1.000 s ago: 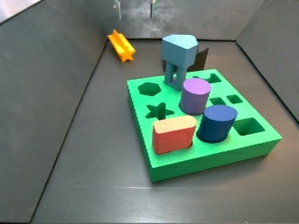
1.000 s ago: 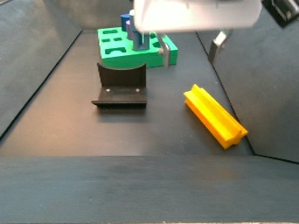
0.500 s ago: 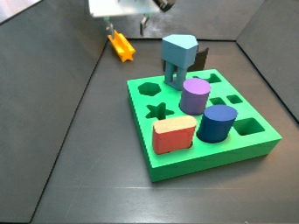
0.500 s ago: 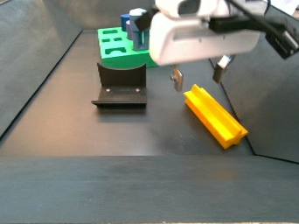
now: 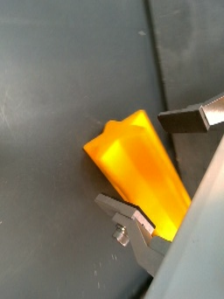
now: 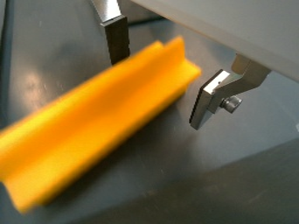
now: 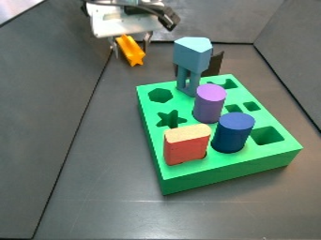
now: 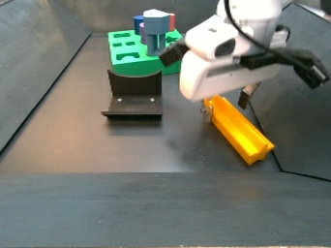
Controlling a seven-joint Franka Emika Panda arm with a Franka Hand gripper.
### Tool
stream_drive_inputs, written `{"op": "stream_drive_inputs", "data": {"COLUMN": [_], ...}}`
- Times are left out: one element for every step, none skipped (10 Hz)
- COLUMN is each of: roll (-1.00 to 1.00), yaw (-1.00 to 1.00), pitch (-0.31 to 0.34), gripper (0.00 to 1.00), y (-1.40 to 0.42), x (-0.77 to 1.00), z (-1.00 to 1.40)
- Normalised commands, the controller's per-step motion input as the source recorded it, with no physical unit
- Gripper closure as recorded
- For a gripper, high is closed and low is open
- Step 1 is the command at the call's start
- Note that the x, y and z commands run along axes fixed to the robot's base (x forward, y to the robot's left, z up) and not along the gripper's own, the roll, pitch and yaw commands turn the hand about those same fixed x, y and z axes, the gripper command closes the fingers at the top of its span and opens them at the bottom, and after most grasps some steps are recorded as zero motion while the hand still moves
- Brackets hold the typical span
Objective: Pick up the star object. Move up. Place the star object on the fixture. Regrasp the star object. Move to above the board. Insert the star object.
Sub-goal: Pick up the star object.
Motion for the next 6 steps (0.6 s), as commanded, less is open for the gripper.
{"op": "stream_drive_inputs", "data": {"roll": [0.04, 0.00, 0.00, 0.00, 0.00, 0.00], "yaw": [0.21, 0.00, 0.00, 0.00, 0.00, 0.00], "pitch": [-0.186, 0.000, 0.000, 0.000, 0.000, 0.000], "gripper": [0.00, 0.00, 1.00, 1.00, 1.00, 1.00], "y": [0.00, 0.00, 0.00, 0.00, 0.00, 0.00], "x": [0.00, 0.00, 0.00, 0.00, 0.00, 0.00], "z": [-0.87, 0.00, 0.00, 0.00, 0.00, 0.00]}}
